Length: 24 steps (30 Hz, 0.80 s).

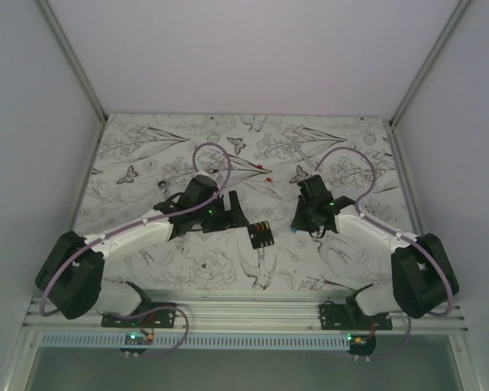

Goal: Snap on the fuse box
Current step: Pick up the fuse from the center of the board.

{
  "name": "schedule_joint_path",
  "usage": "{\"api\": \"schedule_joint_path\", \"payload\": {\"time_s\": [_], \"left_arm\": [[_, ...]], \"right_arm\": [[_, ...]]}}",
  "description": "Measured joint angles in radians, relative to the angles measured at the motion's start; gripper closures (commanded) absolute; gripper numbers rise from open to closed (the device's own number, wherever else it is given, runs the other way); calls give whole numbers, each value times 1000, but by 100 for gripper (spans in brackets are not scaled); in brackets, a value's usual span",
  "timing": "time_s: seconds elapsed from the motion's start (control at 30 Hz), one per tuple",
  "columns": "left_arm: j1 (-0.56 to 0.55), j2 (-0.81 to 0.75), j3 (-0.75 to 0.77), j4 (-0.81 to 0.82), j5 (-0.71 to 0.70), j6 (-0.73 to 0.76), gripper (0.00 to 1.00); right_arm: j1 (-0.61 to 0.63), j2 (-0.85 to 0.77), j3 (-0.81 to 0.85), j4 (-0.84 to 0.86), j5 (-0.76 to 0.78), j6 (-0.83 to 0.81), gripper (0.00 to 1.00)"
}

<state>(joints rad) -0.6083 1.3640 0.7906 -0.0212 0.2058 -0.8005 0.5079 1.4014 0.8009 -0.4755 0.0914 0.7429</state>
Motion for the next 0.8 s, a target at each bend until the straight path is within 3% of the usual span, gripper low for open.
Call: {"api": "schedule_joint_path", "payload": {"time_s": [0.27,0.6,0.8], "left_arm": [[-137,31,16,118,-75,17,25],[-215,81,12,316,-205,9,58],[-223,112,7,368,-261,-14,69]], "right_arm": [[54,-10,30,127,-102,71,75],[86,-21,40,261,-188,175,75],[103,-21,40,298,-219,215,75]]}}
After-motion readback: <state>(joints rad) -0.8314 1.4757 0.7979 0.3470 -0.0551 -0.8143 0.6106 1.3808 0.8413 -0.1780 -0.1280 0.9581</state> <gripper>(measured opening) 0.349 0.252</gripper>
